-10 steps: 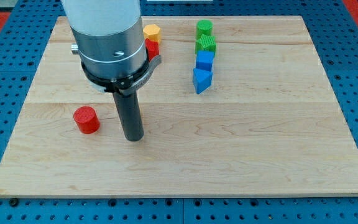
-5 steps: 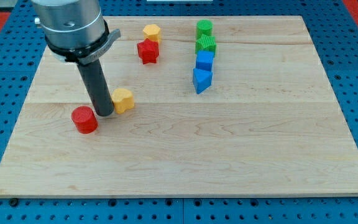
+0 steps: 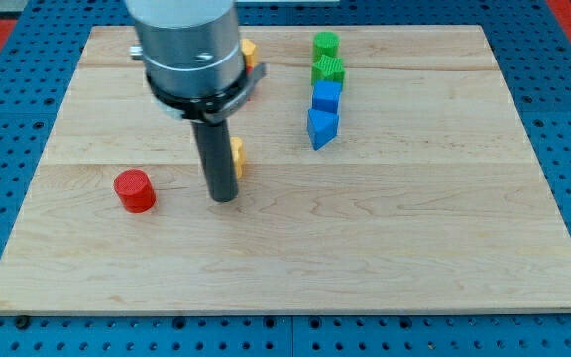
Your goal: Move the yellow heart below the red star
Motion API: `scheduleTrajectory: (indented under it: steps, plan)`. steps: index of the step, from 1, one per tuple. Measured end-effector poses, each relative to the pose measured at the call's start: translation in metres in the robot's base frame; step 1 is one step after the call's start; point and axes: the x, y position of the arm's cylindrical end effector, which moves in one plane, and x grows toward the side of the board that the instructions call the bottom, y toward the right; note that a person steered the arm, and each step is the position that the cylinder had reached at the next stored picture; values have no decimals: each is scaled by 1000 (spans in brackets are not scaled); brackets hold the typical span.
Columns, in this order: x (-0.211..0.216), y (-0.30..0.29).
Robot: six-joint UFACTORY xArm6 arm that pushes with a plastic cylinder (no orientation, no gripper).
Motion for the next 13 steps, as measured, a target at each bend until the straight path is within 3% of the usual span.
scheduleTrajectory:
  steps: [2, 7, 13]
  plan:
    - [-35, -1]
    - [-38, -13]
    - [-79, -15]
